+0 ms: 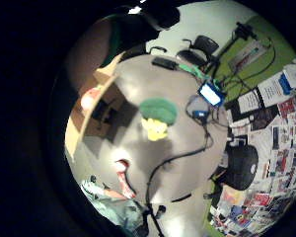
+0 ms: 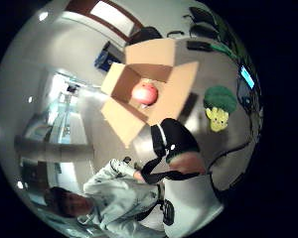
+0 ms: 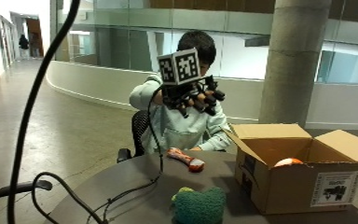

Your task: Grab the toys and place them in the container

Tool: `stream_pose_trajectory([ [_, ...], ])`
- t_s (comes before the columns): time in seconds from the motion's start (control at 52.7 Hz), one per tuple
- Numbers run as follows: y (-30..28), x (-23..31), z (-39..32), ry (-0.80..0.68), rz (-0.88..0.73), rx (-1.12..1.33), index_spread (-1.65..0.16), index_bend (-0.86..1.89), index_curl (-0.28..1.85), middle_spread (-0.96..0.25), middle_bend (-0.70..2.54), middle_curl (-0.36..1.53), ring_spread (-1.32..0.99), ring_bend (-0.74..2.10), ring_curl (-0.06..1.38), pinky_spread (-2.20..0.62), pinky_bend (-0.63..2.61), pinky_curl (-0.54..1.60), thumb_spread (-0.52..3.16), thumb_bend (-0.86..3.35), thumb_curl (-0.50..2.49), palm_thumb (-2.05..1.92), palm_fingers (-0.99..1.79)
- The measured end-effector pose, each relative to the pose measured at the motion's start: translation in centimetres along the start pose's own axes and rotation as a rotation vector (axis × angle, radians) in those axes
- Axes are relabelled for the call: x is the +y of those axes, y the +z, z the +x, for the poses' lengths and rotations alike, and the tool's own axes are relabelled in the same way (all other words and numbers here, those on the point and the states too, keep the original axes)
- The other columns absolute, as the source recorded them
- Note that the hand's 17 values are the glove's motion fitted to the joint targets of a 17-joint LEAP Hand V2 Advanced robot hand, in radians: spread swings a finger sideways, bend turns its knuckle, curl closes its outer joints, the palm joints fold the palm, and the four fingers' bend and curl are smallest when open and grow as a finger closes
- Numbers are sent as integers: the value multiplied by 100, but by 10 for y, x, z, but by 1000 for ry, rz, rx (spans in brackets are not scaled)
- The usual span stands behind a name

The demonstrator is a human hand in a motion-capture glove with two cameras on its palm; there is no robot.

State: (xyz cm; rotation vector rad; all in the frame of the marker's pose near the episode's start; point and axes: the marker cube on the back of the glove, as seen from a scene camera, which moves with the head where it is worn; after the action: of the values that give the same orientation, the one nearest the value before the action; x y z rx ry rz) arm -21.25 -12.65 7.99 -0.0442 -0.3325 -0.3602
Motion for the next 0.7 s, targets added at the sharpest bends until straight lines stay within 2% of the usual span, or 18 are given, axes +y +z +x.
stream_pose_trajectory([
  [0.114,47,-25,48,30,-41,73,-25,11,21,2,13,27,-1,18,30,6,78,34,131,4,40,26,-19],
  [0.418,196,-42,79,246,-289,156,-24,10,20,2,11,23,0,17,29,6,84,36,133,-1,36,25,-25],
  [0.493,219,-53,93,240,-278,181,-25,10,20,2,13,23,1,17,29,6,87,37,132,0,36,27,-21],
  [0.569,229,-55,98,233,-192,152,-28,11,19,0,15,23,0,31,32,3,101,39,133,10,40,47,7],
  [0.626,230,-55,101,232,-151,112,-28,11,17,-4,18,22,-10,59,35,-14,107,37,134,17,44,61,57],
  [0.702,230,-51,104,226,-113,74,-28,12,17,-8,23,25,-19,79,41,-26,105,36,129,20,49,70,78],
])
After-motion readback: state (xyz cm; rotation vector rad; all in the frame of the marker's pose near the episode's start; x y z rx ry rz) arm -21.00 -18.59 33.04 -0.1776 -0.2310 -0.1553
